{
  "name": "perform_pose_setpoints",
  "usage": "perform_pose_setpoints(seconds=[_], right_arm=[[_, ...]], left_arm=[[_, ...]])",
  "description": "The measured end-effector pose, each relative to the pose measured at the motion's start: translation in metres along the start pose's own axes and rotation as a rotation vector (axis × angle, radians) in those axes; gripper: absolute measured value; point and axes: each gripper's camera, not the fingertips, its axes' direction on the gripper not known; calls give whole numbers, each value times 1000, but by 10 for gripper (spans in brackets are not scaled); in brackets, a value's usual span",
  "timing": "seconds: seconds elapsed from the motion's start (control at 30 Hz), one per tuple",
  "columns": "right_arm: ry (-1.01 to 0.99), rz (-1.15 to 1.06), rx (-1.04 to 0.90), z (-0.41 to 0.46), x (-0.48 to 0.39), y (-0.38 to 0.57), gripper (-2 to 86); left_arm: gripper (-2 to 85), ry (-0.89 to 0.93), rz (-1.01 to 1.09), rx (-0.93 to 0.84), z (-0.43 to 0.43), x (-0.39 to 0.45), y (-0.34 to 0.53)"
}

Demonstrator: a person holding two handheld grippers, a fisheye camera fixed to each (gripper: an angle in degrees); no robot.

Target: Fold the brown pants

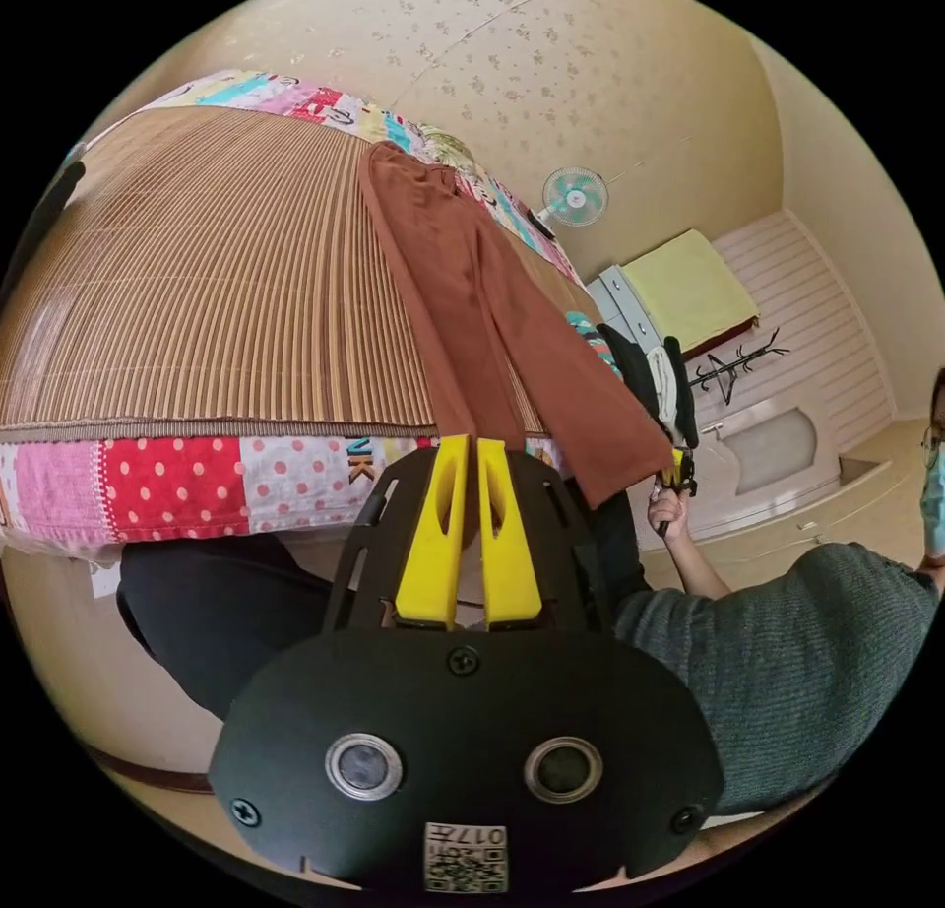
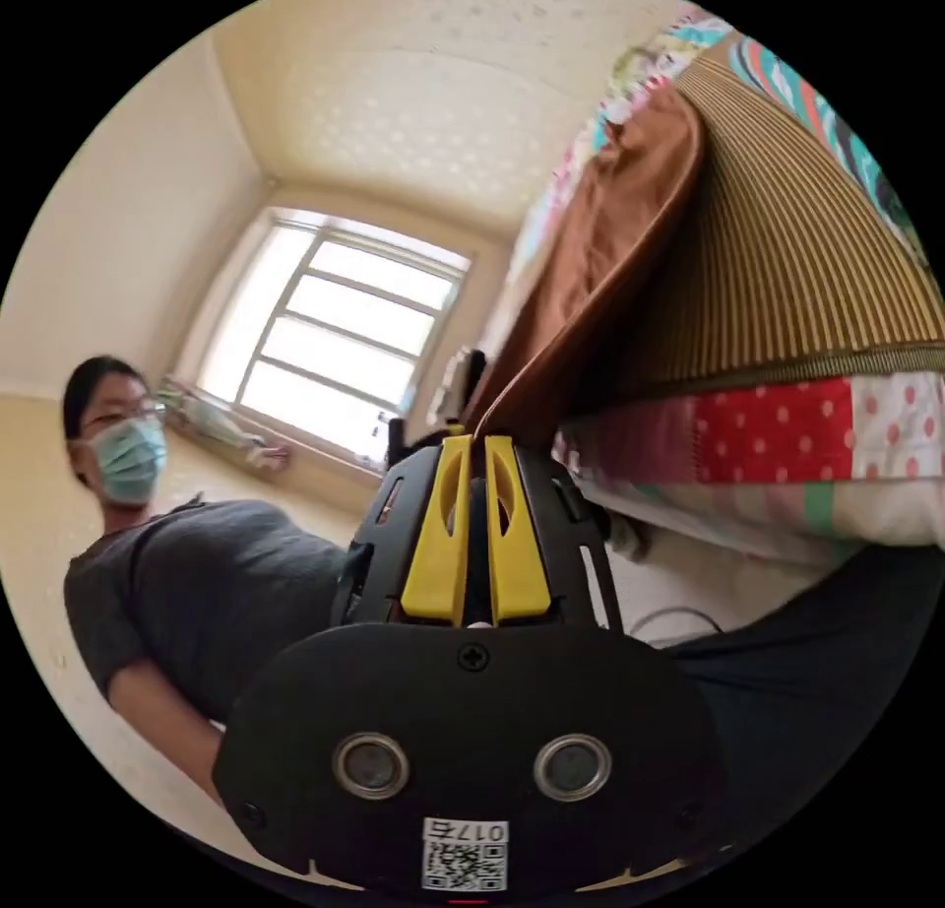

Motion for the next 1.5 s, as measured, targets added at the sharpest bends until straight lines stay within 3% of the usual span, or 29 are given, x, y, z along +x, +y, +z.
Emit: perform_pose_setpoints(seconds=[0.03,0.1,0.17,0.23,0.37,0.47,0.57,0.63,0.77,0.8,0.9,1.03,1.17,1.23,1.3,1.4,1.5], right_arm=[[-76,-37,88,-29,-4,7,34],[-8,45,148,-62,2,15,33],[267,242,106,-82,11,23,32],[673,395,-78,-84,12,27,31],[716,365,-55,-80,-12,25,30],[816,261,-27,-57,-50,15,30],[782,51,16,-6,-93,1,29],[671,-85,63,45,-116,-5,29],[476,-146,-66,119,-115,-14,31],[447,-131,-109,139,-110,-13,31],[470,-96,-204,177,-94,1,31],[499,-5,-232,192,-70,27,32],[490,-11,-223,187,-66,41,31],[474,-13,-236,183,-63,44,30],[439,-24,-245,177,-64,43,28],[308,-62,-205,152,-69,41,23],[212,-49,-7,109,-63,52,15]], left_arm=[[-1,12,-15,-7,-1,-3,2],[-1,-84,-103,-59,0,-14,12],[-1,-156,-140,-93,4,-15,22],[0,-180,-177,-96,6,-14,33],[37,-234,-283,-18,-8,-5,63],[65,-440,-164,6,-17,38,69],[66,-497,8,36,-18,85,65],[51,-398,82,101,-24,105,62],[66,-12,128,209,-27,126,39],[91,73,136,178,-18,130,26],[172,109,115,102,7,136,-4],[193,29,117,-26,50,141,-38],[202,140,98,-231,119,146,-64],[172,186,111,-258,138,152,-69],[54,117,124,-243,142,161,-70],[7,190,270,-101,103,168,-60],[-2,178,266,36,58,136,-35]])
